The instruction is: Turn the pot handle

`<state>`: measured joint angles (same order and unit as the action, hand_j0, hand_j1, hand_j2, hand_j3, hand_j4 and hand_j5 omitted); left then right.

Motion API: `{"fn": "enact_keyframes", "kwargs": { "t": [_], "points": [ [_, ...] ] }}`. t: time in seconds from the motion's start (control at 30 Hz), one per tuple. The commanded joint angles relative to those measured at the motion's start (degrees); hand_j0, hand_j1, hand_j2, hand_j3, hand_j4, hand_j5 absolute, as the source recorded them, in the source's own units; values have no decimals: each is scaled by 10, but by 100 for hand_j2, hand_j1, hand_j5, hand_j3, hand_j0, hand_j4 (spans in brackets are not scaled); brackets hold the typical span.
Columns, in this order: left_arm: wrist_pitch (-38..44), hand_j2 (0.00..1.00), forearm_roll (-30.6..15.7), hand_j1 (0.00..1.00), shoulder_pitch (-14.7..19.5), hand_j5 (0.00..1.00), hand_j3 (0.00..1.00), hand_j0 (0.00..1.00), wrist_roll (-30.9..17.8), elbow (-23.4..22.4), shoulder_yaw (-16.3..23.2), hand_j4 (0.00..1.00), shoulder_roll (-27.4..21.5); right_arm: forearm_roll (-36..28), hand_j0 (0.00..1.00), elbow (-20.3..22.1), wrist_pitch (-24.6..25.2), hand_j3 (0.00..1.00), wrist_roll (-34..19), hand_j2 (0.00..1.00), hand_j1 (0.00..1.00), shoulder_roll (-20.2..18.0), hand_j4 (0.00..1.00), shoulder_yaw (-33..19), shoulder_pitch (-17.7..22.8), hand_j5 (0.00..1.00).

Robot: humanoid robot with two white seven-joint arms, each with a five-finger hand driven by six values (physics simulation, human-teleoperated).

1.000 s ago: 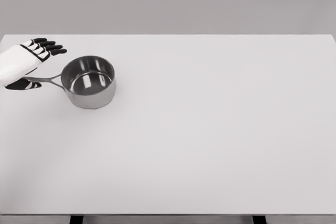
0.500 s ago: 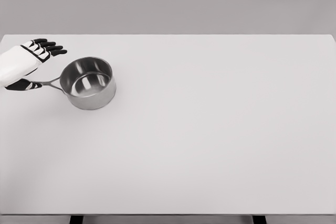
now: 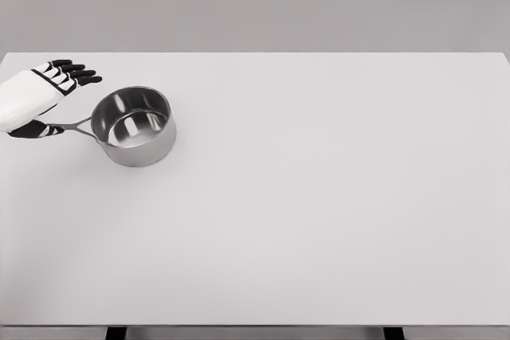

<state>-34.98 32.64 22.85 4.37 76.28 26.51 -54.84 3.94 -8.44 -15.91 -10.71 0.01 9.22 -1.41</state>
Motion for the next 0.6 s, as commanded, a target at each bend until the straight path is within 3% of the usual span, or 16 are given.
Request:
{"fn": "enact_keyframes", "kwargs": {
  "t": [0.0,0.37,0.47,0.53,0.57],
  "points": [
    [0,100,-4,100,0,100,100,100,0,0,-1,100,-1,0,100,0,0,100,0,100,100,0,100,0,0,100],
    [0,100,-21,100,-7,100,100,100,1,18,-1,100,-12,0,100,0,0,100,0,100,100,0,100,0,-1,100],
    [0,100,-87,100,-7,100,100,100,0,75,0,100,-65,0,100,0,0,100,0,100,100,0,100,0,0,100],
    [0,100,-99,100,2,100,100,100,0,125,-7,100,-74,0,100,0,0,100,0,100,100,0,100,0,0,100],
    [0,100,-99,100,24,100,100,100,1,157,-8,100,-73,0,100,0,0,100,0,100,100,0,100,0,0,100]
  ]
}}
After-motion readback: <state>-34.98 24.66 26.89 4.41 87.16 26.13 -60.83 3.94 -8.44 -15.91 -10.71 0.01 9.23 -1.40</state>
